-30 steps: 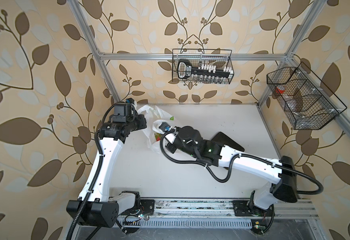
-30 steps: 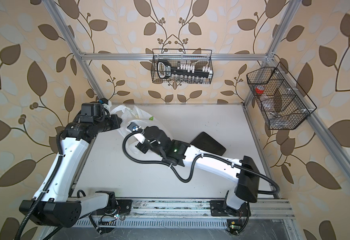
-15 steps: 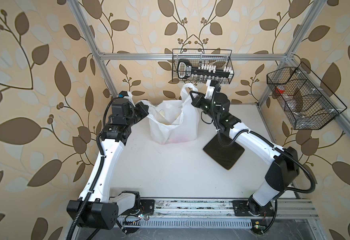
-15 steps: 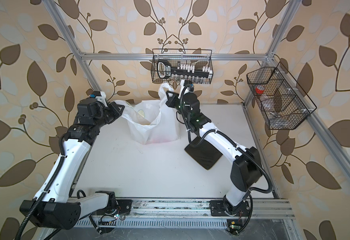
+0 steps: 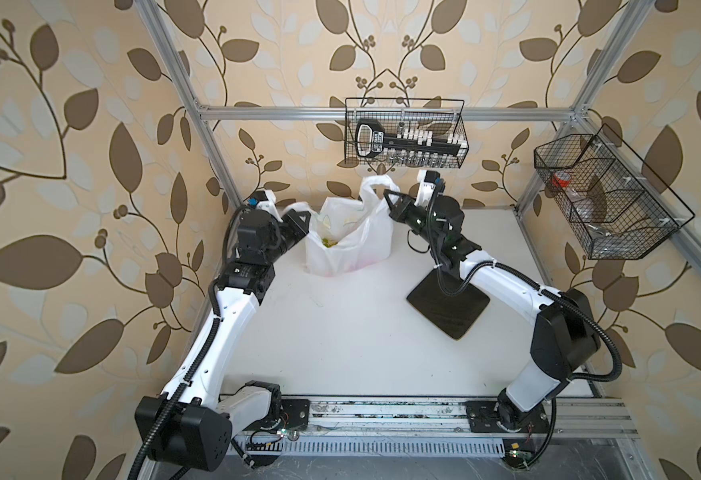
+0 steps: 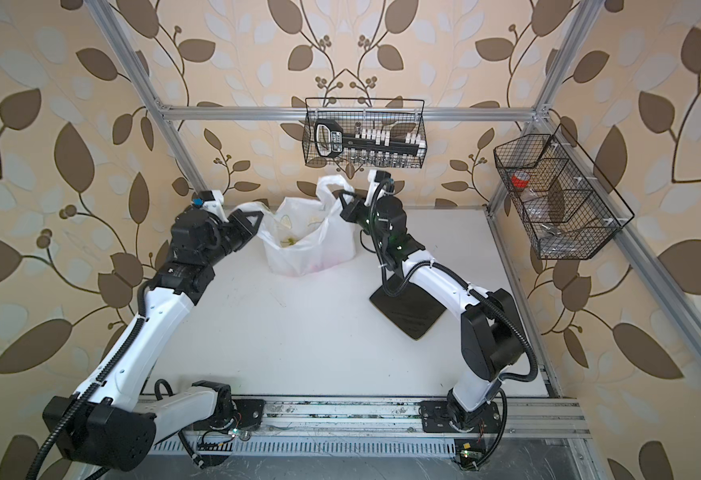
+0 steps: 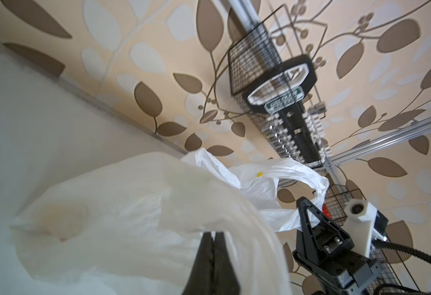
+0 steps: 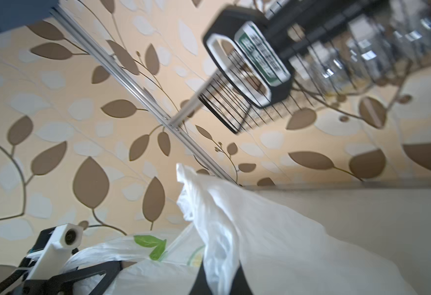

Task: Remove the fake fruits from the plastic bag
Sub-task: 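Lift the bag handles apart with both grippers to open the bag, then hold the bag handle with the left gripper while the right gripper reaches into the bag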

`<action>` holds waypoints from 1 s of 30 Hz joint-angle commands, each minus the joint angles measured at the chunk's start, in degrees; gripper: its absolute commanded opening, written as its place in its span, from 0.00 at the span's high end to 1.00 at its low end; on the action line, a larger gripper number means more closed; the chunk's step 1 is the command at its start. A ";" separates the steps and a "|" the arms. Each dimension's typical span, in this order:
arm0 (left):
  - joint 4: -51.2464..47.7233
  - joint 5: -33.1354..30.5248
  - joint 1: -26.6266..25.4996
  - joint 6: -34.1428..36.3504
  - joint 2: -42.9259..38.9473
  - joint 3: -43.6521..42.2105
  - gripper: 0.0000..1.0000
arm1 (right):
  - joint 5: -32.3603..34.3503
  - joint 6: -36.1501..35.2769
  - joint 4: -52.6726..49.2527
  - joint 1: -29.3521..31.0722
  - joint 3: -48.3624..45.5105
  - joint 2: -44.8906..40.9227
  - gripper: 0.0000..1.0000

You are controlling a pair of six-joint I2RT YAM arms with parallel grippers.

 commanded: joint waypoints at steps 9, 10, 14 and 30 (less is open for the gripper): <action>-4.55 -2.24 -9.33 -1.73 -17.99 -13.18 1.00 | 4.82 -10.92 -28.71 -2.57 -13.37 -23.88 0.28; -4.78 -1.97 -9.33 -1.56 -18.13 -13.37 1.00 | 5.23 -12.28 -32.77 -3.29 -12.42 -25.78 0.25; -3.99 -0.89 -9.42 -0.92 -17.64 -13.73 1.00 | 6.35 -20.50 -46.83 -4.00 -8.40 -34.64 0.18; -5.99 0.29 -9.55 -0.85 -16.29 -13.90 1.00 | -2.55 -30.59 -44.37 25.85 5.87 -20.24 0.36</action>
